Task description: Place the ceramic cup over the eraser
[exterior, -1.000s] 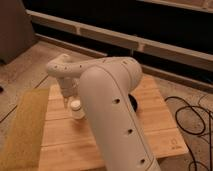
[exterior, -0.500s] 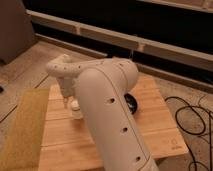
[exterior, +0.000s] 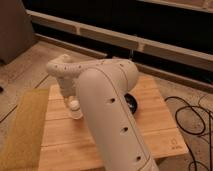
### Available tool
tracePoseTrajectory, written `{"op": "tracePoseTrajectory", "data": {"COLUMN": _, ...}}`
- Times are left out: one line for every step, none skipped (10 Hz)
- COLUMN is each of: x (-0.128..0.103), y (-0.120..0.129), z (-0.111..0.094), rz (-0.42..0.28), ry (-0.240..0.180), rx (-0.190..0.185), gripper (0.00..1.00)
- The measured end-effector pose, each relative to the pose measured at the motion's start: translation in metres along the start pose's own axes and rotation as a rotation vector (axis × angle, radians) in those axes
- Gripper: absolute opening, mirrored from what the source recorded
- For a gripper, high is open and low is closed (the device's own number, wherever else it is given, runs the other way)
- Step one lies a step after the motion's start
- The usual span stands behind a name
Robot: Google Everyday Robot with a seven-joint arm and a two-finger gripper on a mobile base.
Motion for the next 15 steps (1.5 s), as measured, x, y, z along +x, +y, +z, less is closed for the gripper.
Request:
{"op": "tracePoseTrajectory", "data": {"x": -0.004, "y": -0.001, "z": -0.008, "rz": 0.011, "ry": -0.025, "rx": -0.006, "gripper": 0.00}}
{"op": "tracePoseTrajectory", "data": {"x": -0.011, "y": -0.003, "z": -0.023, "rz": 0.020, "ry": -0.069, "rx": -0.011, "gripper": 0.00}}
{"op": "tracePoseTrajectory", "data": {"x": -0.015, "y": -0.005, "z": -0.037, "rz": 0.024, "ry": -0.102, "rx": -0.012, "gripper": 0.00}}
{"op": "tracePoseTrajectory", "data": {"x": -0.022, "y": -0.008, "z": -0.058, "rz": 0.025, "ry": -0.152, "rx": -0.011, "gripper": 0.00}}
{"op": "tracePoseTrajectory", "data": {"x": -0.028, "y": -0.010, "z": -0.074, "rz": 0.027, "ry": -0.189, "rx": -0.014, "gripper": 0.00}}
{"op": "tracePoseTrajectory", "data": {"x": -0.032, "y": -0.013, "z": -0.087, "rz": 0.032, "ry": -0.213, "rx": -0.018, "gripper": 0.00}}
{"op": "tracePoseTrajectory", "data": {"x": -0.036, "y": -0.016, "z": -0.095, "rz": 0.032, "ry": -0.230, "rx": -0.026, "gripper": 0.00}}
{"op": "tracePoseTrajectory", "data": {"x": -0.035, "y": -0.017, "z": -0.094, "rz": 0.032, "ry": -0.226, "rx": -0.024, "gripper": 0.00}}
{"op": "tracePoseTrajectory", "data": {"x": -0.035, "y": -0.016, "z": -0.094, "rz": 0.030, "ry": -0.225, "rx": -0.024, "gripper": 0.00}}
{"op": "tracePoseTrajectory", "data": {"x": -0.035, "y": -0.014, "z": -0.094, "rz": 0.028, "ry": -0.225, "rx": -0.028, "gripper": 0.00}}
{"op": "tracePoseTrajectory", "data": {"x": -0.034, "y": -0.014, "z": -0.094, "rz": 0.029, "ry": -0.224, "rx": -0.027, "gripper": 0.00}}
{"op": "tracePoseTrajectory", "data": {"x": -0.034, "y": -0.015, "z": -0.093, "rz": 0.029, "ry": -0.224, "rx": -0.026, "gripper": 0.00}}
{"op": "tracePoseTrajectory", "data": {"x": -0.034, "y": -0.014, "z": -0.092, "rz": 0.024, "ry": -0.222, "rx": -0.017, "gripper": 0.00}}
{"op": "tracePoseTrajectory", "data": {"x": -0.033, "y": -0.010, "z": -0.093, "rz": 0.015, "ry": -0.221, "rx": -0.014, "gripper": 0.00}}
{"op": "tracePoseTrajectory", "data": {"x": -0.034, "y": 0.000, "z": -0.099, "rz": -0.005, "ry": -0.231, "rx": -0.009, "gripper": 0.00}}
